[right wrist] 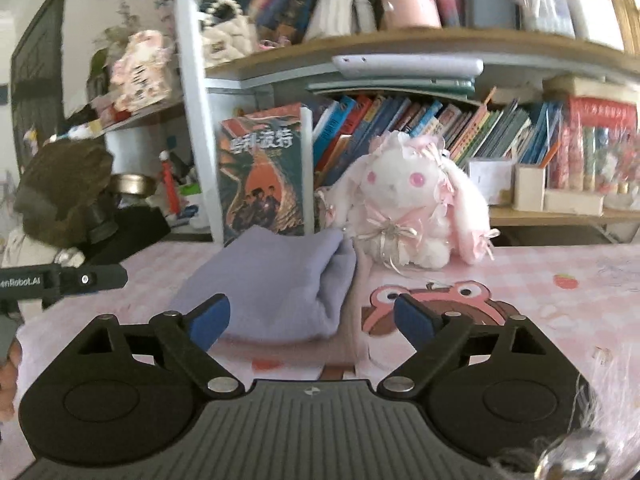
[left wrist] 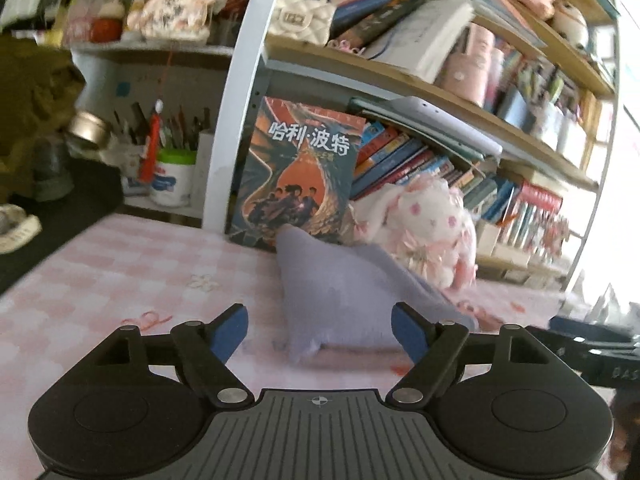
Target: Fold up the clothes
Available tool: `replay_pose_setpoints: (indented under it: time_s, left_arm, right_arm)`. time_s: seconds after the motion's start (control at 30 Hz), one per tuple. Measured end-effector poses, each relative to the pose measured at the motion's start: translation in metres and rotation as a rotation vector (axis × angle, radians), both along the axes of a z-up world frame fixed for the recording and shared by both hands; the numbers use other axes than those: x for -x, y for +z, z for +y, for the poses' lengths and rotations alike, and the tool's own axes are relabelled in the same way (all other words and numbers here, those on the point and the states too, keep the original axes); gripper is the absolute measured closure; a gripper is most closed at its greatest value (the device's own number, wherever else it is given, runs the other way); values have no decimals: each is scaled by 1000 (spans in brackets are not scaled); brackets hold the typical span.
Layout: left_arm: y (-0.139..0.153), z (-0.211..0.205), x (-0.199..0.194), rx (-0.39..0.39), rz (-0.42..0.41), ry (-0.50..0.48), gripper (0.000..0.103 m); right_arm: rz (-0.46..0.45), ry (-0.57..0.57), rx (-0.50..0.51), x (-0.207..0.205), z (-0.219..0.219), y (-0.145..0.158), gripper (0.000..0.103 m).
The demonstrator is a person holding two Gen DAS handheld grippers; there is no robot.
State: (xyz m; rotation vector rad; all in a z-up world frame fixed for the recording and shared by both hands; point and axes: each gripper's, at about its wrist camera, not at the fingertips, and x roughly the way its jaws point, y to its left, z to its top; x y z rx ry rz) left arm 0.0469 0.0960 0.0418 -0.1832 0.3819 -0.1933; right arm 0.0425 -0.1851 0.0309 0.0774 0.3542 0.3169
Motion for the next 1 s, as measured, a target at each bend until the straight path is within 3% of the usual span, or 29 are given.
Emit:
replay_pose_setpoints:
  time_s: [0.2,0.43,0.63,0.8,0.87,1.0]
  left_arm:
    - [-12,-17,56,-129,-54,69,12]
    - [-22,-33,81,-229,-69,98,9]
    - [-27,-35,84,-224,-71,134,8]
    - [-38,-39,76,-252,6,129,7]
    - [-38,-40,77,-260,0,139,7]
    - [-37,-35,77,-231,1,114,7]
  right_arm:
    - [-32,-27,44,58,1,-11,5]
    - [-69,-62,120,93,3,-30,0]
    - [-86,-83,122,97,4,-31,0]
    - [-71,-101,131,95,4,-32,0]
    - [-59,-107,146,94,6,-33,0]
    - [-51,-109,162,93,8,-34,0]
